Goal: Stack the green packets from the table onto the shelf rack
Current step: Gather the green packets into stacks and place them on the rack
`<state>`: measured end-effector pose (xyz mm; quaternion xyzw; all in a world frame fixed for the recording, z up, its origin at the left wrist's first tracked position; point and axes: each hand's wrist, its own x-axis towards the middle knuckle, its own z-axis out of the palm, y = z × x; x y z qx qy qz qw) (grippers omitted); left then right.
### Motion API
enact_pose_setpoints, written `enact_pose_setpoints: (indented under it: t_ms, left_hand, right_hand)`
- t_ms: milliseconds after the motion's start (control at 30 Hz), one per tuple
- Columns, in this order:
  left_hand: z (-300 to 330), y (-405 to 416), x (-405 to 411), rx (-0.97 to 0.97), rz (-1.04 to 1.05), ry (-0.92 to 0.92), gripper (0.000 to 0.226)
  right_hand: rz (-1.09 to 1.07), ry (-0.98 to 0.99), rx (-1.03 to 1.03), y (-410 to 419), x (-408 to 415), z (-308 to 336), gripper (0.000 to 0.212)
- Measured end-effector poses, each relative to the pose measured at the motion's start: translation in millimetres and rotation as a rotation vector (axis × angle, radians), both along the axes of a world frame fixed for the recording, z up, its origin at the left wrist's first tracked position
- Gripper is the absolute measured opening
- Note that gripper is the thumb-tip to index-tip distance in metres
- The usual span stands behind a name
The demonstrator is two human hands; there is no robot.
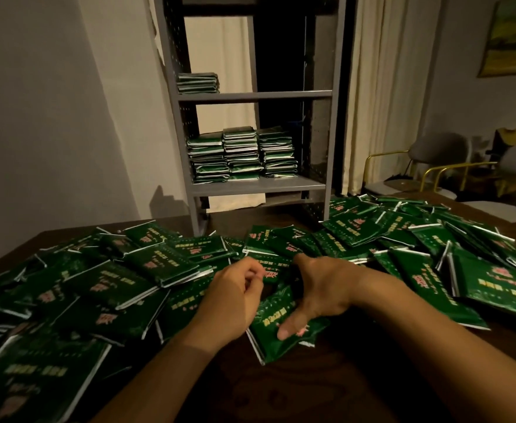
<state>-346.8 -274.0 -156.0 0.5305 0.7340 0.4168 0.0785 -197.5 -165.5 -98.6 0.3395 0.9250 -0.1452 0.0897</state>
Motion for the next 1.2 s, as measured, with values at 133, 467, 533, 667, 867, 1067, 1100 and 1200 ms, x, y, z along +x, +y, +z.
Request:
enact_pose_setpoints:
  t_ms: [133, 467, 533, 667, 867, 1067, 1100, 1200]
  left_hand:
    - [8.3, -0.7, 3.2, 0.059, -0.052, -0.143, 0.01]
    - [17.8, 1.0, -4.9, 0.19, -0.015, -0.672, 0.081]
    - [18.4, 0.3, -6.1, 0.241, -0.006, -0.72, 0.059]
    - [16.8, 0.6, -11.1, 0.25, 0.012, -0.709, 0.038]
    - [20.8, -5.2, -11.1, 0.243, -0.08, -0.732, 0.017]
    - [20.3, 0.0, -18.1, 0.238, 0.014, -0.86, 0.056]
    - [21.7, 0.2, -18.3, 0.258, 0.024, -0.883, 0.054]
    - [26.7, -3.0, -12.3, 0.264, -0.044, -0.912, 0.038]
  right_hand:
    - [0.169, 0.369, -0.172, 7.1, -7.0, 0.7, 0.069]
    - [-0.109, 0.873, -0.403, 13.7, -9.0, -28.7, 0.081]
    - [-0.037, 0.853, -0.52, 14.0, -6.8, -30.5, 0.056]
    - [0.046, 0.907, -0.503, 11.1, -3.0, -24.7, 0.001]
    - [-0.187, 1.074, -0.179, 21.2, -3.9, -26.1, 0.017]
    - [-0.228, 1.361, -0.052, 23.5, 12.0, -11.3, 0.018]
    - [-0.173, 1.333, -0.087, 21.3, 14.1, -10.3, 0.017]
    - [-0.055, 1.142, -0.011, 11.9, 6.8, -17.1, 0.013]
